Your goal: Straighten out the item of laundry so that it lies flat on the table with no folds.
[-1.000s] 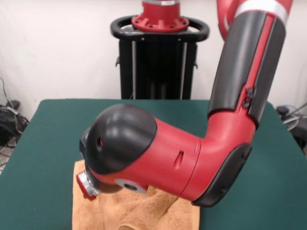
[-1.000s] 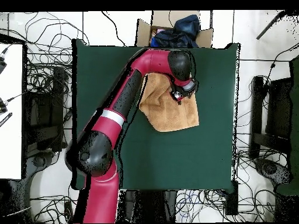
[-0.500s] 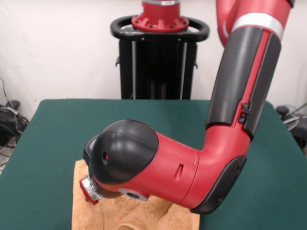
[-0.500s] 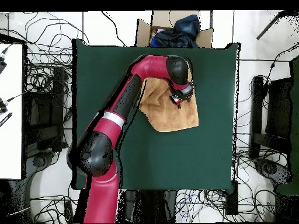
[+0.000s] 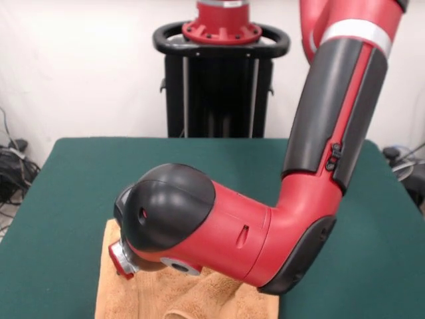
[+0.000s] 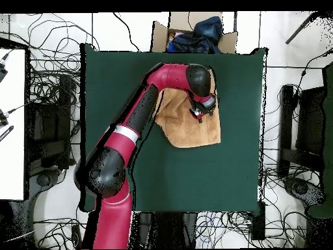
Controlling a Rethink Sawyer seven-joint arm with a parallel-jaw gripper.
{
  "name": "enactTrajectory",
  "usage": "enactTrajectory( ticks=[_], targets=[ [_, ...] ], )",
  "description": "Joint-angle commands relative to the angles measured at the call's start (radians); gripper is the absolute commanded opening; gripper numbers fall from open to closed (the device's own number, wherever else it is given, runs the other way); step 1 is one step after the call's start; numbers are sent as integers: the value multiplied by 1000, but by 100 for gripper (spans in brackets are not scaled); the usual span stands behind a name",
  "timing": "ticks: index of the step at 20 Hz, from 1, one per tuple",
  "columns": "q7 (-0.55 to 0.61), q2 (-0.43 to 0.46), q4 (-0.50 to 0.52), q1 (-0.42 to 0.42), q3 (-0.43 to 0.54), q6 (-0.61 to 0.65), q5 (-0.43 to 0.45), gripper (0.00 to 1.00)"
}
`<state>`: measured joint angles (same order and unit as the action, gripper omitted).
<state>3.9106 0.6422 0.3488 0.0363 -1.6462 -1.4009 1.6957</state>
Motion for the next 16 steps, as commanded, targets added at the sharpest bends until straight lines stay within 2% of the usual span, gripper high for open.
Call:
enactTrajectory(
  ticks=[1,10,16],
  targets=[
    [-123,50,-14,-14,110,85,-59,100],
    [-201,28,60,-27,149,59,-40,100],
    [-299,7,103,-2,170,53,-8,100]
  ],
)
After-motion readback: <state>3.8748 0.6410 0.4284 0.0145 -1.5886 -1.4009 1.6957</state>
